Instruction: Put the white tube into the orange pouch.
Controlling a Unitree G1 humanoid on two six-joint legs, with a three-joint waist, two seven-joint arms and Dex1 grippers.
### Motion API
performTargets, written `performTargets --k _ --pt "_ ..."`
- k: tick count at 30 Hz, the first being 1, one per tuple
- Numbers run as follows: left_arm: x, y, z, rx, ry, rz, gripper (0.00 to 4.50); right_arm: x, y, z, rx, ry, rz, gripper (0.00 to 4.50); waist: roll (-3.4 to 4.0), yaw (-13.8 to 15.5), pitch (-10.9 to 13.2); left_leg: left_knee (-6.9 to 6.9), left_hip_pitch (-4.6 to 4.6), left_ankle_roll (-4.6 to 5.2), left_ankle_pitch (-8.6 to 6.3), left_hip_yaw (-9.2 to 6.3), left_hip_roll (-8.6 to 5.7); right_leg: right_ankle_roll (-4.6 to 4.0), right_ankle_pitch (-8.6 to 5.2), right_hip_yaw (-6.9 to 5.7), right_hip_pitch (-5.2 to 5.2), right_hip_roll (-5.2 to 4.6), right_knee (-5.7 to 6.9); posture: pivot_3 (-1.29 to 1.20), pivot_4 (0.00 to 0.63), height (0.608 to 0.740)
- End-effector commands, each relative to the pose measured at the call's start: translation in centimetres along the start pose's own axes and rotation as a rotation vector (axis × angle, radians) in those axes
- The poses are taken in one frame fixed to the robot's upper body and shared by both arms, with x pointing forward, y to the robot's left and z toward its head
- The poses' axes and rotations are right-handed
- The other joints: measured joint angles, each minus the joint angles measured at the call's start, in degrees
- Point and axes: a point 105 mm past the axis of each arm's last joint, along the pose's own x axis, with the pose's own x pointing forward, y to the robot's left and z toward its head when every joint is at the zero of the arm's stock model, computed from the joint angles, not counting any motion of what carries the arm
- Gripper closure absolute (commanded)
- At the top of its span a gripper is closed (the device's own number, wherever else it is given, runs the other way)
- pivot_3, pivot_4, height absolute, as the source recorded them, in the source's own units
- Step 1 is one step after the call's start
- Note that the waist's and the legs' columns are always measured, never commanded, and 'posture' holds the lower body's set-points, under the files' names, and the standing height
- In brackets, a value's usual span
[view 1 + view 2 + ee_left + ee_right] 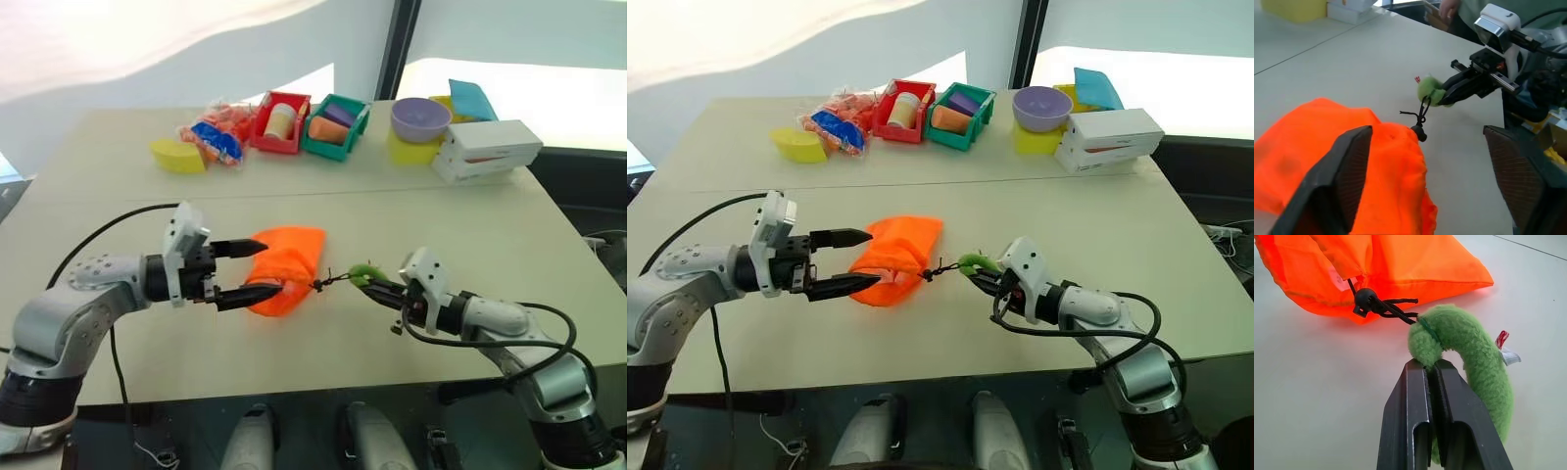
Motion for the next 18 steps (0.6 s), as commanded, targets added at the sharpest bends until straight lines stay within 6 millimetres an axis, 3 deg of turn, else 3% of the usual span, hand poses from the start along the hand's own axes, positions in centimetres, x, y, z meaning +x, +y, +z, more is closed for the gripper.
performTargets --k 1,7,18 --pt "3.5 0.4 0.1 0.213 0.075 -0.085 0.08 -0.3 0.1 1.5 -0.051 -0.045 0.021 4.50 0.00 -0.01 0.00 0.07 0.00 0.00 0.00 -0.02 -0.04 0.00 0.00 0.00 0.07 -0.02 -0.01 0.00 0.150 0.740" --pt "6.8 1.0 -1.7 0.467 0.206 -0.189 0.08 -1.1 -0.3 1.7 -0.037 -0.053 -0.019 4.50 0.00 -0.20 0.01 0.14 -0.06 0.08 -0.05 0.05 -0.07 0.02 0.00 0.10 0.05 0.00 0.00 0.00 0.150 0.740" --pt "9.0 1.2 -2.6 0.562 0.162 -0.169 0.08 -2.5 0.1 1.4 0.035 -0.062 -0.042 4.50 0.00 -0.16 0.01 0.24 -0.06 0.20 -0.11 0.03 -0.05 0.06 -0.01 0.10 0.08 0.01 0.04 0.00 0.150 0.740"
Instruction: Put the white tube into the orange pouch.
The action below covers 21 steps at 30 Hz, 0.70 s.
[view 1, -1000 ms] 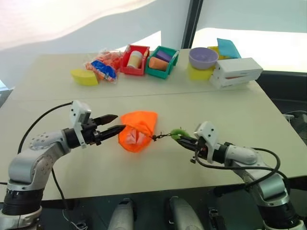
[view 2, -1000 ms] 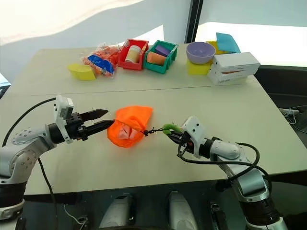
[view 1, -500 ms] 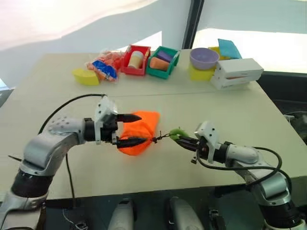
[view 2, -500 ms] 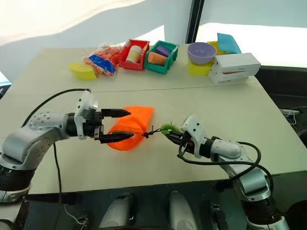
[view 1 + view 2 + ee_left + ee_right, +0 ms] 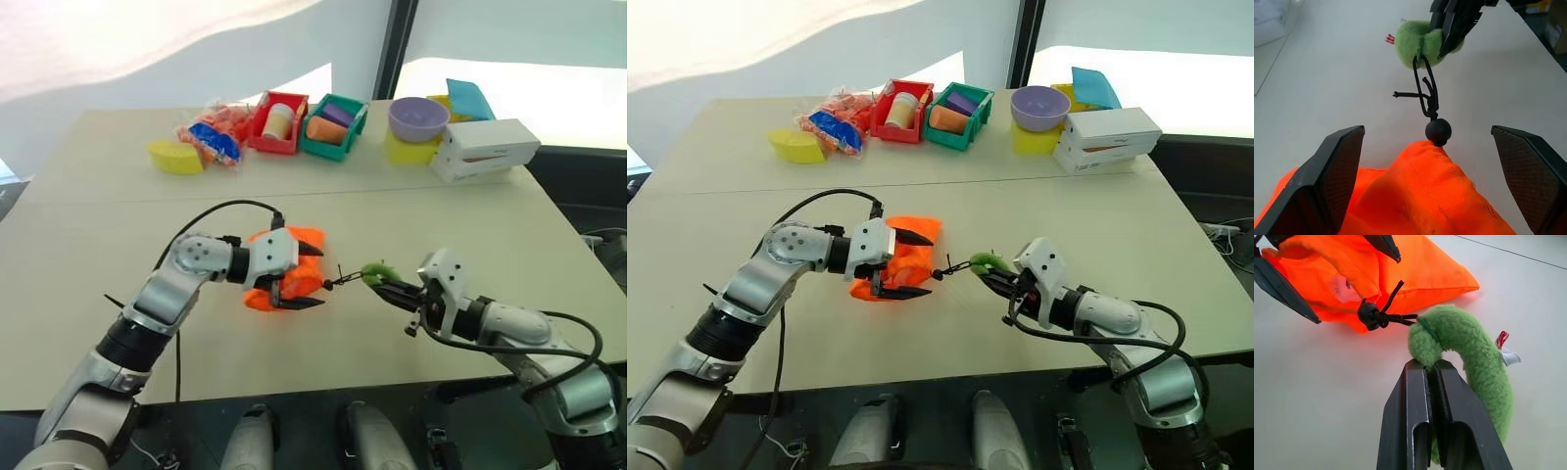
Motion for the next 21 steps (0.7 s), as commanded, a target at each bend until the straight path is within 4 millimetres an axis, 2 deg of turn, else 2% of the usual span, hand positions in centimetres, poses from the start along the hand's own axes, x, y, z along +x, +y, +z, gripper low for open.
performTargets --k 1,5,8,10,15,21 --pt "0.5 0.0 0.4 0.065 -0.010 0.016 0.08 -0.5 0.2 1.2 -0.018 -0.044 0.000 4.50 0.00 -0.01 0.00 0.01 0.00 0.00 0.00 0.00 0.00 0.00 0.00 0.00 0.00 0.00 0.00 0.00 0.150 0.740" --pt "0.7 -0.2 0.1 0.061 -0.012 0.028 0.08 -0.4 0.2 1.3 0.012 -0.066 0.000 4.50 0.00 -0.12 0.00 0.01 0.01 0.01 0.00 0.00 0.00 0.00 0.00 0.00 0.00 0.01 0.04 0.00 0.150 0.740" --pt "0.5 -0.2 -0.3 0.080 -0.007 0.058 0.08 -0.8 0.0 2.0 0.168 -0.163 0.014 4.50 0.00 -0.02 0.00 0.02 0.01 0.02 -0.01 -0.03 0.01 0.01 0.01 0.00 0.00 0.03 0.06 0.00 0.150 0.740" --pt "0.4 -0.2 -0.5 0.106 -0.003 0.072 0.08 -1.1 0.1 2.0 0.210 -0.174 0.028 4.50 0.00 -0.01 0.00 0.03 0.01 0.02 -0.01 -0.03 0.01 0.01 0.01 0.00 0.01 0.02 0.07 0.00 0.150 0.740" --pt "0.2 0.4 -0.3 0.144 -0.024 0.143 0.08 -1.3 0.4 1.8 0.252 -0.170 0.049 4.50 0.00 0.07 0.00 0.05 0.01 0.02 -0.01 -0.03 0.01 0.01 0.01 0.00 0.04 0.01 0.07 0.00 0.150 0.740" --pt "-0.1 1.2 0.3 0.035 -0.100 0.203 0.08 -1.1 0.8 1.2 0.253 -0.143 0.071 4.50 0.00 0.02 0.00 0.07 0.01 0.02 -0.01 -0.03 0.01 0.03 0.02 0.00 0.05 0.01 0.07 0.00 0.150 0.740"
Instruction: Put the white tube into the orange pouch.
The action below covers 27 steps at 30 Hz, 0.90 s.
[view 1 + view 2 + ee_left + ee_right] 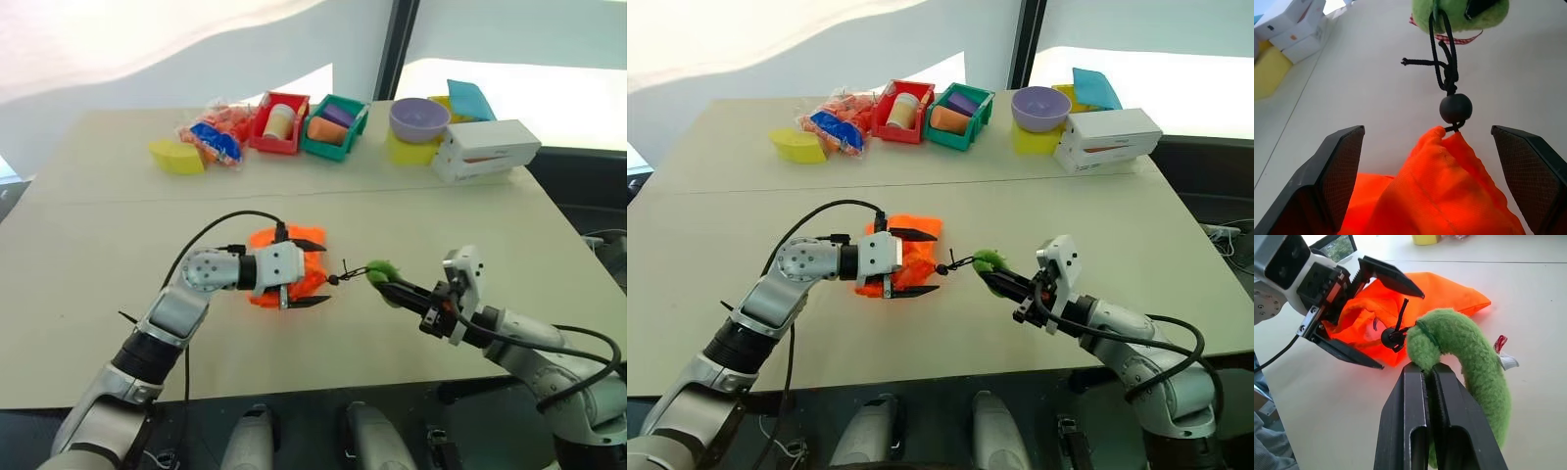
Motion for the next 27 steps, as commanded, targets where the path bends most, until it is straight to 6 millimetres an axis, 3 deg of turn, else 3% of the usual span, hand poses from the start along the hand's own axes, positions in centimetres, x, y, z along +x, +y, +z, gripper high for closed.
performTargets --k 1,19,27 --pt "-0.9 1.1 0.9 -0.060 -0.058 0.061 0.08 0.0 0.7 0.2 0.003 -0.008 0.035 4.50 0.00 -0.05 0.00 0.00 0.00 0.00 0.00 0.00 0.00 0.01 0.00 0.00 0.00 0.01 0.01 0.00 0.150 0.740" --pt "-2.6 1.9 0.5 -0.098 -0.066 0.118 0.08 1.3 0.2 0.1 0.010 -0.028 0.011 4.50 0.00 -0.06 0.00 0.02 0.02 0.00 0.00 0.00 0.00 0.01 0.01 0.00 0.01 0.01 0.03 0.00 0.150 0.740" --pt "-2.2 0.7 3.1 0.164 -0.082 0.079 0.08 1.5 0.3 0.1 0.025 -0.036 0.013 4.50 0.01 -0.03 0.00 0.01 0.02 0.01 0.00 0.00 0.00 0.01 0.02 0.00 0.01 0.01 0.03 0.00 0.150 0.740"
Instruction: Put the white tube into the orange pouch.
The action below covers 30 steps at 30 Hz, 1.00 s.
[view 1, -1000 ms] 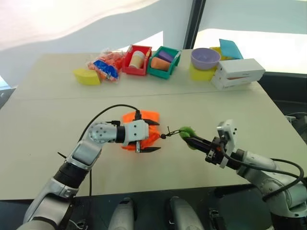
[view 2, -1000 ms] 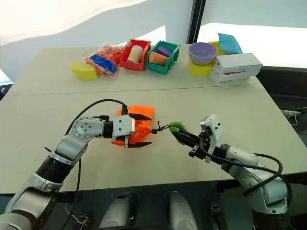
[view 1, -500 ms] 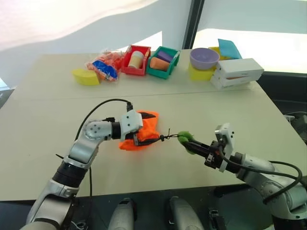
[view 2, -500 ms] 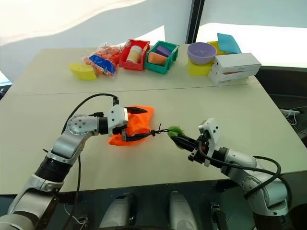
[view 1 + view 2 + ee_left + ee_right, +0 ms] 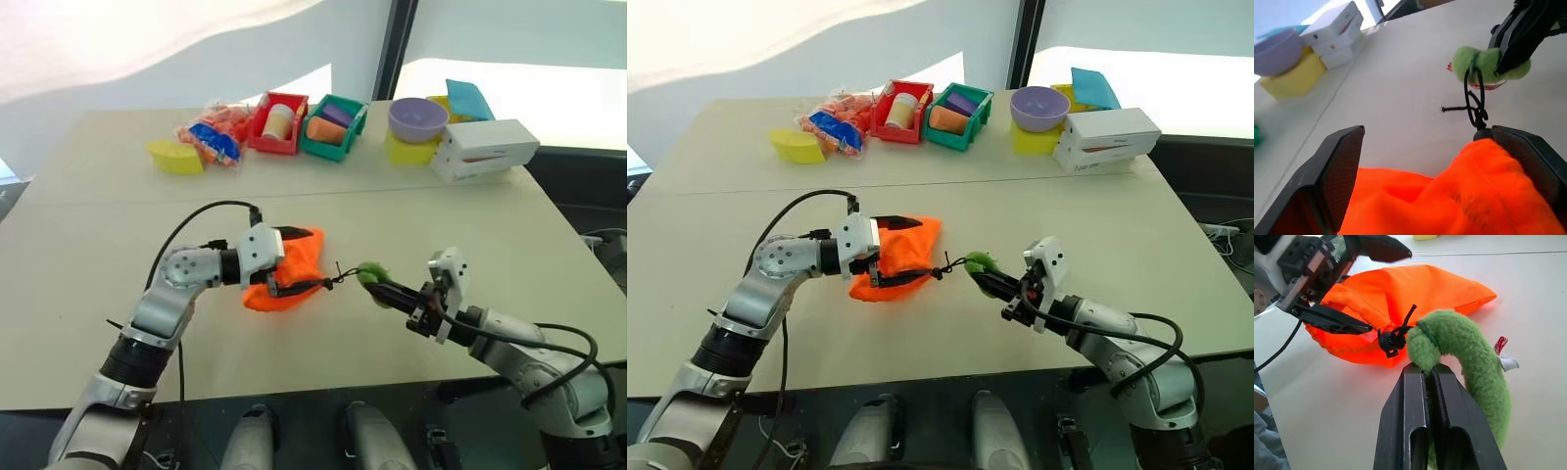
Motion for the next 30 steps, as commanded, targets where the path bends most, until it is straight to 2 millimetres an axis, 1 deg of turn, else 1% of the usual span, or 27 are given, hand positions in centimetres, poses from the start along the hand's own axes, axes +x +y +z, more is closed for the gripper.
performTargets --k 1,6,9,13,19,24,27,30 --pt "0.3 -0.7 1.4 0.149 -0.015 -0.018 0.08 0.0 0.3 0.9 -0.008 -0.042 0.013 4.50 0.00 0.01 0.00 0.00 0.00 0.00 0.00 0.00 0.00 0.00 0.00 0.00 0.01 0.00 0.00 0.00 0.150 0.740" --pt "1.5 -1.3 0.7 0.177 0.004 -0.013 0.08 -0.5 0.4 0.8 0.013 -0.046 0.016 4.50 0.00 0.05 0.00 0.01 0.01 0.00 0.00 0.00 0.00 0.01 0.00 0.00 0.02 0.00 0.00 0.00 0.150 0.740" --pt "1.9 -1.6 0.4 0.179 0.009 -0.014 0.08 -1.0 0.3 1.0 0.027 -0.052 0.007 4.50 0.00 0.07 0.00 0.03 0.00 0.00 0.00 0.00 -0.01 0.01 0.00 0.00 0.03 0.00 0.00 0.00 0.150 0.740" --pt "1.9 -1.9 0.3 0.214 0.003 -0.015 0.08 -1.4 0.2 0.9 0.030 -0.049 -0.009 4.50 0.00 -0.08 0.00 0.02 0.02 0.00 0.00 0.00 0.00 0.02 0.01 0.00 0.03 0.01 0.01 0.00 0.150 0.740" --pt "2.2 -2.9 0.4 0.357 -0.015 0.004 0.08 -1.3 0.3 0.8 0.036 -0.052 -0.021 4.50 0.00 0.05 0.00 0.02 0.04 0.00 0.00 0.00 0.00 0.02 0.00 0.01 0.03 0.00 0.04 0.00 0.150 0.740" --pt "2.6 -3.5 0.2 0.434 -0.014 0.036 0.08 -1.3 0.3 0.8 0.042 -0.054 -0.020 4.50 0.00 0.06 0.00 0.02 0.04 0.00 0.00 0.00 0.00 0.02 0.01 0.01 0.03 0.00 0.04 0.00 0.150 0.740" --pt "2.5 -3.7 -0.2 0.438 -0.004 0.051 0.08 -1.5 0.4 0.8 0.044 -0.054 -0.015 4.50 0.01 0.06 -0.01 0.03 0.04 0.00 0.00 0.00 0.00 0.03 0.01 0.01 0.04 0.00 0.04 0.00 0.150 0.740" --pt "2.0 -3.9 -0.8 0.416 0.013 0.063 0.08 -1.9 -0.3 0.7 0.048 -0.063 -0.059 4.50 0.02 0.05 -0.01 0.02 0.04 0.00 0.00 0.00 0.00 0.03 0.01 0.01 0.04 0.00 0.04 0.00 0.150 0.740"
